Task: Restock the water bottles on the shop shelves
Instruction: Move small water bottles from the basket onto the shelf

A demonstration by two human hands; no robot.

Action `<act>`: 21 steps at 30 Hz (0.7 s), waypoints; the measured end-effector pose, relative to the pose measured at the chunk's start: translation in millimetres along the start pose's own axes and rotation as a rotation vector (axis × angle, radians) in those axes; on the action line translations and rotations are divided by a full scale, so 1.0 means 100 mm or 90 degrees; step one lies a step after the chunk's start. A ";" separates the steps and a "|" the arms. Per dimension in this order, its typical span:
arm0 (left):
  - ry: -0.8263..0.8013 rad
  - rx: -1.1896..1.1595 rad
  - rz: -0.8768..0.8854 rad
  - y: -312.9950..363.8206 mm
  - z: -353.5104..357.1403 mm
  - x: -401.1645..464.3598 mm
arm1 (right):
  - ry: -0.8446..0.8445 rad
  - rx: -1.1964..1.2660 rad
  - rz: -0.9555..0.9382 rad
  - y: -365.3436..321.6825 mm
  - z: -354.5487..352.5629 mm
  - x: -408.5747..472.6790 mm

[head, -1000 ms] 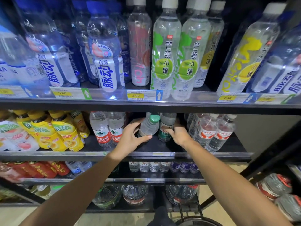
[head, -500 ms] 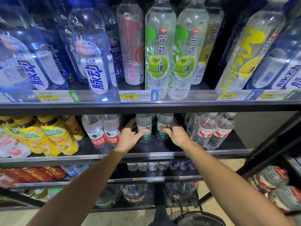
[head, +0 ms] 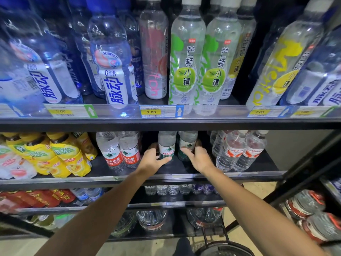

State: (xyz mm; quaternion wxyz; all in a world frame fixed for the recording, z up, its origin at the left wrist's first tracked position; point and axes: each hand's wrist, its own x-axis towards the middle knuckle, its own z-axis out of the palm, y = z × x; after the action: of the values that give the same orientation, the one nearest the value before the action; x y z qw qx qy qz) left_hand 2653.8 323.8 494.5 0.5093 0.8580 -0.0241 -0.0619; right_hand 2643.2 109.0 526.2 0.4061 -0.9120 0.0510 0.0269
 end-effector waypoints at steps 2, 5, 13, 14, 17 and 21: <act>0.006 -0.006 -0.043 -0.03 0.01 0.05 | 0.024 -0.098 0.019 0.04 0.07 -0.04; 0.013 -0.021 -0.065 -0.05 0.02 0.09 | 0.050 -0.141 0.008 0.08 0.10 -0.05; 0.055 -0.093 -0.048 -0.05 0.10 0.15 | -0.008 -0.105 -0.018 0.19 -0.01 0.10; 0.064 -0.096 -0.054 -0.06 0.11 0.18 | -0.008 -0.103 -0.016 0.19 0.01 0.12; 0.083 -0.087 -0.054 -0.06 0.17 0.25 | -0.012 -0.108 -0.003 0.19 0.02 0.16; 0.076 -0.064 -0.024 -0.05 0.17 0.34 | -0.022 -0.106 0.013 0.21 0.04 0.20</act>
State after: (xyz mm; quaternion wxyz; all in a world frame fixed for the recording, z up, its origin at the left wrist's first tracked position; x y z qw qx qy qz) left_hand 2684.9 307.4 479.5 0.5510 0.8339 0.0254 -0.0213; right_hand 2660.7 96.7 506.6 0.3297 -0.9414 0.0506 0.0508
